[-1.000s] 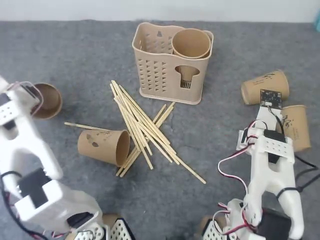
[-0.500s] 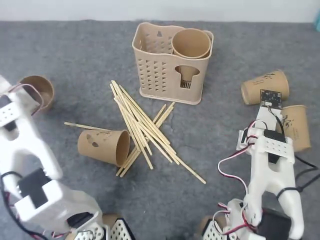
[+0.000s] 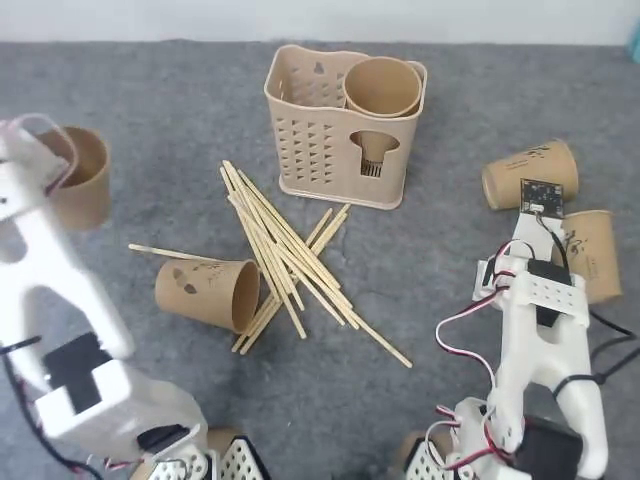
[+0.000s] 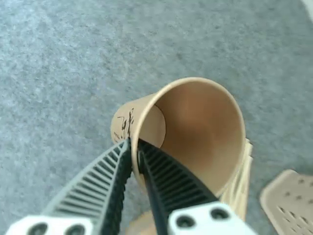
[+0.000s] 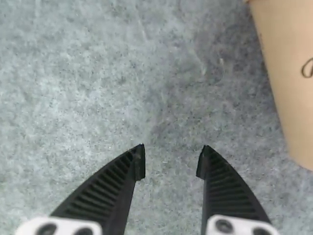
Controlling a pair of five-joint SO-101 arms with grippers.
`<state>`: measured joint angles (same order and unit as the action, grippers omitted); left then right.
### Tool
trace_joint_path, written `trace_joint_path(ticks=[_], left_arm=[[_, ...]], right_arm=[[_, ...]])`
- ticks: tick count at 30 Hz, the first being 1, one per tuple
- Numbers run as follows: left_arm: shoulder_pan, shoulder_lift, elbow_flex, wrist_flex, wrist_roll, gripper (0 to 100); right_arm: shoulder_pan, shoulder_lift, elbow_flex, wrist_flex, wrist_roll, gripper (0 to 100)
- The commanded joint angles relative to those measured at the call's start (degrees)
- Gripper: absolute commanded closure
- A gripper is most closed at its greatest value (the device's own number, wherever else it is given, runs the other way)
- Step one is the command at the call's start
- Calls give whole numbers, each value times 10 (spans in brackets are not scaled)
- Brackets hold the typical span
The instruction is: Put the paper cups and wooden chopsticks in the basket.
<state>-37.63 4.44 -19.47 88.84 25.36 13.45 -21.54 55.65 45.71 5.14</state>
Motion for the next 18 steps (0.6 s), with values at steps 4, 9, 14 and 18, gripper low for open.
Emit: trace_joint_path(ticks=[4,9,14,18], left_arm=[[130,-12,-195,82,76,988],[244,-12,-305,89,116,988],[361,-7,-400,77,126,988],[439,-7,-429,39,127,988]], right_arm=[[-5,-19,-1,-10,6,812],[-5,-19,-1,-11,6,812],[-5,-19,8,-28,6,812],[-5,-19,8,-29,6,812]])
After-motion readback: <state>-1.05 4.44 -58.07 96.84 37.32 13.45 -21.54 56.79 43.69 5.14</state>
